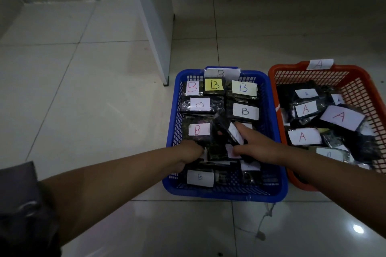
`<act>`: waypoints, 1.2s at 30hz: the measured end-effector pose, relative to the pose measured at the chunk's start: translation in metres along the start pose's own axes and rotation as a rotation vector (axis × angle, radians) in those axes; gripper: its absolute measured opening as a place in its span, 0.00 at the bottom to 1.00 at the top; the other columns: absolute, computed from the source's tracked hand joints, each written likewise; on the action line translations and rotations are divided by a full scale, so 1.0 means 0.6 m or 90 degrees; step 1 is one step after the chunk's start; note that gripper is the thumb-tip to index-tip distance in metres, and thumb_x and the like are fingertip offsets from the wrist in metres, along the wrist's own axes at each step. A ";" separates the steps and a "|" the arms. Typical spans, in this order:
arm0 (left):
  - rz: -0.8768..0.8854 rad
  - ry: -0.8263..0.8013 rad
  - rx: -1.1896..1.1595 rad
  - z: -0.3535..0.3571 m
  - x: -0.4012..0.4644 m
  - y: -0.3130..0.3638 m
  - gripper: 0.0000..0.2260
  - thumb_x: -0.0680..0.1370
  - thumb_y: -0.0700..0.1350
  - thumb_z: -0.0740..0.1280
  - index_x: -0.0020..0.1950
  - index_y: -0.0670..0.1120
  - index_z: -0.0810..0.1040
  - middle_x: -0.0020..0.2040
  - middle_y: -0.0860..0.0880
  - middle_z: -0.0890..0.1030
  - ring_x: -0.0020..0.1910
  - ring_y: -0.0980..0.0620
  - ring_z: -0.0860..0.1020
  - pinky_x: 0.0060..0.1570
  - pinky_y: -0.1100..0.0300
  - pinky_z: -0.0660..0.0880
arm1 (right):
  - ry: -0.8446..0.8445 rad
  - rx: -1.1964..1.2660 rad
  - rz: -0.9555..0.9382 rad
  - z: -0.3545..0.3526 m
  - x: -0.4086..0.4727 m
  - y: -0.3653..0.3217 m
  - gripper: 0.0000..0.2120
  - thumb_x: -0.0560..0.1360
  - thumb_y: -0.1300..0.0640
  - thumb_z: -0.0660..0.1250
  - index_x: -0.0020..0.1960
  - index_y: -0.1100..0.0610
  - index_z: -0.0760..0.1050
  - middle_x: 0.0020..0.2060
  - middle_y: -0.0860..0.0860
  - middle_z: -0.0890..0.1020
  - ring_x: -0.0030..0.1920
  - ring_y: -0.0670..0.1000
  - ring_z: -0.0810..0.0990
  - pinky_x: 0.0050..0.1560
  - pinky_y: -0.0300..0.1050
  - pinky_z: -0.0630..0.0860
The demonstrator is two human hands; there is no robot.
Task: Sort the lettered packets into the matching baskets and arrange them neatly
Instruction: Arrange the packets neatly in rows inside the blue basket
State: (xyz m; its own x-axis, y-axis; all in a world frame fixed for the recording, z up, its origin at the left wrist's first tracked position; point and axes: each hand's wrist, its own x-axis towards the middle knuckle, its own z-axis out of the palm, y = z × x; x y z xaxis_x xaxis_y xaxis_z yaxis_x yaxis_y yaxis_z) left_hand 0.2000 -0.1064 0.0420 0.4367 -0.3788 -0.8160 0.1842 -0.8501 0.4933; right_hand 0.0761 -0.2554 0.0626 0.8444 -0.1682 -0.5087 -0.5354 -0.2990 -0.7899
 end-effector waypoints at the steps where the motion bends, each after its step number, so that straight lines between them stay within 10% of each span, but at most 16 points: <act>1: -0.018 -0.039 -0.040 -0.003 -0.006 0.001 0.08 0.79 0.39 0.60 0.55 0.38 0.76 0.39 0.45 0.76 0.32 0.52 0.72 0.30 0.64 0.73 | -0.013 -0.007 0.001 0.004 0.002 -0.002 0.31 0.72 0.63 0.68 0.68 0.46 0.59 0.56 0.50 0.76 0.55 0.49 0.76 0.54 0.41 0.75; 11: 0.011 -0.121 0.097 -0.027 -0.024 -0.006 0.16 0.78 0.52 0.62 0.61 0.45 0.74 0.57 0.44 0.79 0.54 0.47 0.78 0.57 0.55 0.76 | -0.084 -0.040 0.059 -0.008 0.029 -0.017 0.26 0.66 0.52 0.67 0.62 0.49 0.66 0.51 0.52 0.78 0.52 0.52 0.76 0.50 0.47 0.73; 21: -0.011 -0.178 0.284 -0.074 -0.041 0.035 0.14 0.78 0.53 0.63 0.54 0.43 0.75 0.44 0.45 0.82 0.39 0.50 0.82 0.37 0.61 0.81 | -0.131 -0.104 0.084 -0.001 0.034 -0.020 0.34 0.61 0.45 0.67 0.66 0.46 0.64 0.52 0.50 0.77 0.53 0.51 0.76 0.57 0.51 0.75; 25: 0.065 -0.114 0.523 -0.096 -0.044 0.049 0.12 0.78 0.53 0.62 0.42 0.45 0.74 0.40 0.45 0.81 0.32 0.52 0.80 0.31 0.64 0.76 | -0.128 -0.038 0.092 -0.014 0.024 -0.022 0.18 0.69 0.55 0.66 0.58 0.52 0.70 0.50 0.51 0.78 0.53 0.51 0.75 0.54 0.45 0.72; 30: 0.141 -0.024 0.532 -0.110 -0.040 0.053 0.12 0.77 0.45 0.64 0.54 0.36 0.77 0.41 0.42 0.82 0.32 0.50 0.79 0.25 0.66 0.73 | -0.055 0.029 0.039 -0.028 -0.007 0.008 0.24 0.63 0.53 0.67 0.58 0.55 0.70 0.49 0.52 0.79 0.53 0.51 0.77 0.54 0.45 0.73; 36: 0.328 0.090 0.710 -0.091 -0.023 0.022 0.17 0.76 0.51 0.65 0.62 0.45 0.71 0.58 0.45 0.73 0.54 0.48 0.74 0.49 0.56 0.75 | 0.009 -0.055 -0.005 0.005 -0.025 0.036 0.30 0.68 0.57 0.75 0.63 0.49 0.62 0.53 0.44 0.77 0.51 0.39 0.77 0.48 0.34 0.76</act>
State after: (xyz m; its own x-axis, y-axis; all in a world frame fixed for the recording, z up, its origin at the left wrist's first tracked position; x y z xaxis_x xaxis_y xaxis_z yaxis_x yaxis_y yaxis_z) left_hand 0.2444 -0.0926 0.0764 0.3400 -0.7776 -0.5290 -0.8580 -0.4868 0.1641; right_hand 0.0519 -0.2563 0.0523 0.8494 -0.1781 -0.4968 -0.5251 -0.3801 -0.7614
